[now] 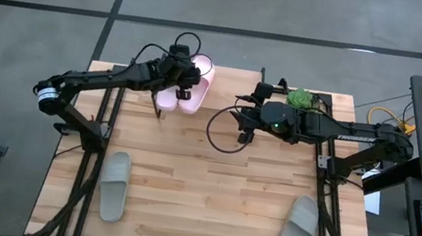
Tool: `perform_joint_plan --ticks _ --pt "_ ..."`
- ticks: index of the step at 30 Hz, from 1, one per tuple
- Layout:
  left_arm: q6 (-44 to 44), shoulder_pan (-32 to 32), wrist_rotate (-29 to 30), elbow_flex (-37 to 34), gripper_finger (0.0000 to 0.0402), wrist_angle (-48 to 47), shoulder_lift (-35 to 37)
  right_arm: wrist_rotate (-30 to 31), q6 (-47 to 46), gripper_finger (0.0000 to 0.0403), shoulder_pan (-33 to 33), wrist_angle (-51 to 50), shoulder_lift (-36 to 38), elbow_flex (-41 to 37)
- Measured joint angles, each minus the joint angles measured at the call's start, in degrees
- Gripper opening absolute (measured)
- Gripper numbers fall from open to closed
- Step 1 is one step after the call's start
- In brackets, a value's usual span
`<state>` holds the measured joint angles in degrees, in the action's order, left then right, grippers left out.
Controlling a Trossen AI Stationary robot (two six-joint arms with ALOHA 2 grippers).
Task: Pick and place slides into the shelf
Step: Put the pink slipper on the shelf, then put the left gray slipper on the shelf
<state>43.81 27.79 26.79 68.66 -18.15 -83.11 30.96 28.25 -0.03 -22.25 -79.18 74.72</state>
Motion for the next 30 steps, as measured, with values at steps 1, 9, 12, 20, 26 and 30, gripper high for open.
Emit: perform_joint_plan --ticks 1,9,12,20,26,30 --pt "0.0 0.0 0.0 0.0 0.0169 -0.3 0.0 0.0 -0.1 0.0226 0.0 0.0 0.0 0.0" --pt "-4.1 -1.3 -1.0 -0.1 0.0169 -5.6 3.0 0.0 -0.1 0.0226 0.0 0.0 0.0 0.0" --pt "-5.0 -1.9 -4.8 -0.1 0.0169 -5.4 6.0 0.1 0.0 0.0226 0.0 0.2 0.0 0.0" --pt "-19.0 -2.8 -31.5 -1.6 0.0169 -6.9 18.1 0.1 -4.5 0.0226 0.1 0.1 0.0 0.0" --pt "-27.7 -3.7 -41.3 -3.3 0.0169 -6.6 27.5 -0.1 -8.2 0.0226 0.8 0.6 0.0 0.0" --pt "-28.6 -5.6 -41.3 -6.7 0.0169 -6.1 33.1 -0.3 -10.4 0.0226 1.7 1.0 0.0 0.0"
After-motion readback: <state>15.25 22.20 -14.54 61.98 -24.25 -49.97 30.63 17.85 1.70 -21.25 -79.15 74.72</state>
